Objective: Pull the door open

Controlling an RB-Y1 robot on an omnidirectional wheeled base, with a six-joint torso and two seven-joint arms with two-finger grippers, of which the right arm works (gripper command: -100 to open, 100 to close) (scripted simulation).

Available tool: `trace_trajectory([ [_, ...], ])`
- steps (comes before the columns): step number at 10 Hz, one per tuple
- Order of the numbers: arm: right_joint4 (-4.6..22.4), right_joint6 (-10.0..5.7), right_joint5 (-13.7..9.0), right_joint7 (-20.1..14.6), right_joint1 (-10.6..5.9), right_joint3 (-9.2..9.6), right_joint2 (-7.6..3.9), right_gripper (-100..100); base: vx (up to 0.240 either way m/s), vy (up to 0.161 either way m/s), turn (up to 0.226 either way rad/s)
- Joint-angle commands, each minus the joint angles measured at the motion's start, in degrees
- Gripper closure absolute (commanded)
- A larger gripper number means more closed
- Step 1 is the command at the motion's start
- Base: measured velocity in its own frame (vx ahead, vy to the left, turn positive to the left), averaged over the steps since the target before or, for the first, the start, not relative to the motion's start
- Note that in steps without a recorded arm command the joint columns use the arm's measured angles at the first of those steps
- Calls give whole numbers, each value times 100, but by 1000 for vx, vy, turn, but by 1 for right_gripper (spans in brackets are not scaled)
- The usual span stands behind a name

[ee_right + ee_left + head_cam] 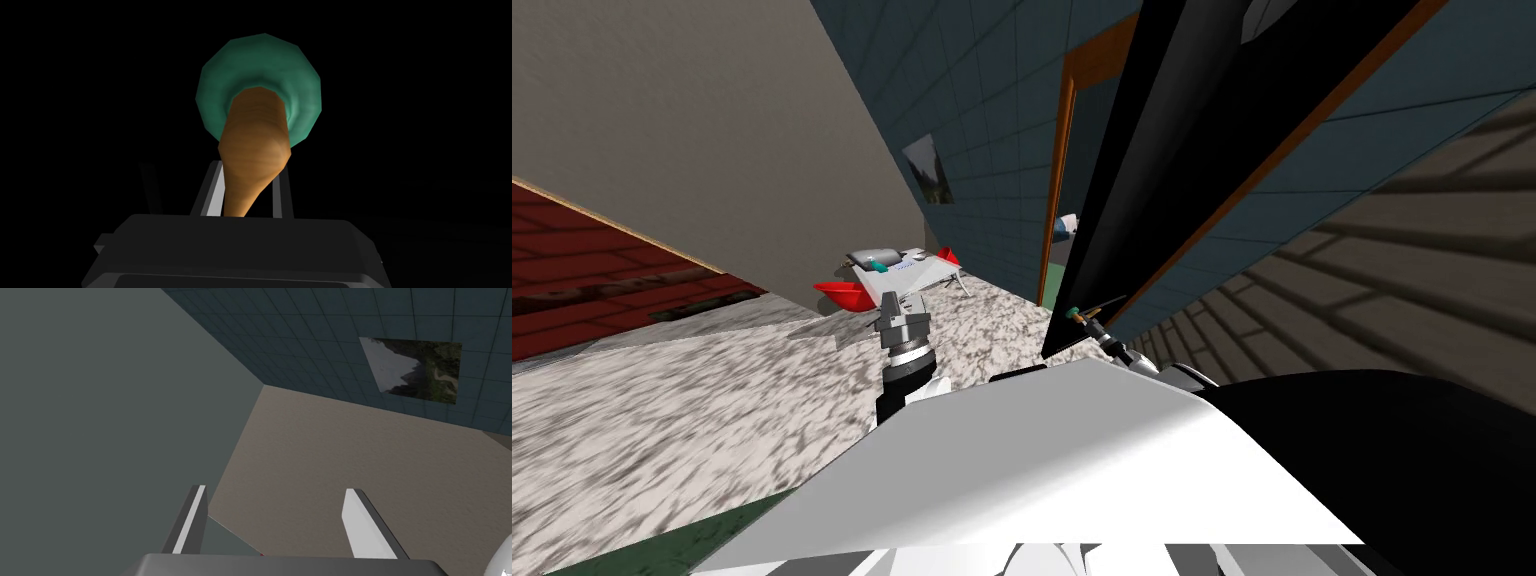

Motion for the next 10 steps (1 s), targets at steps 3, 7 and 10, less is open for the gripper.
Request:
trace_trajectory([
  [3,171,-257,-15,-35,31,-9,-86,100,-128,-71,164],
  [7,301,-349,-2,-55,-6,16,-77,100,-122,-57,85],
  [10,426,-761,-10,-47,226,44,-128,100,-64,-45,104],
])
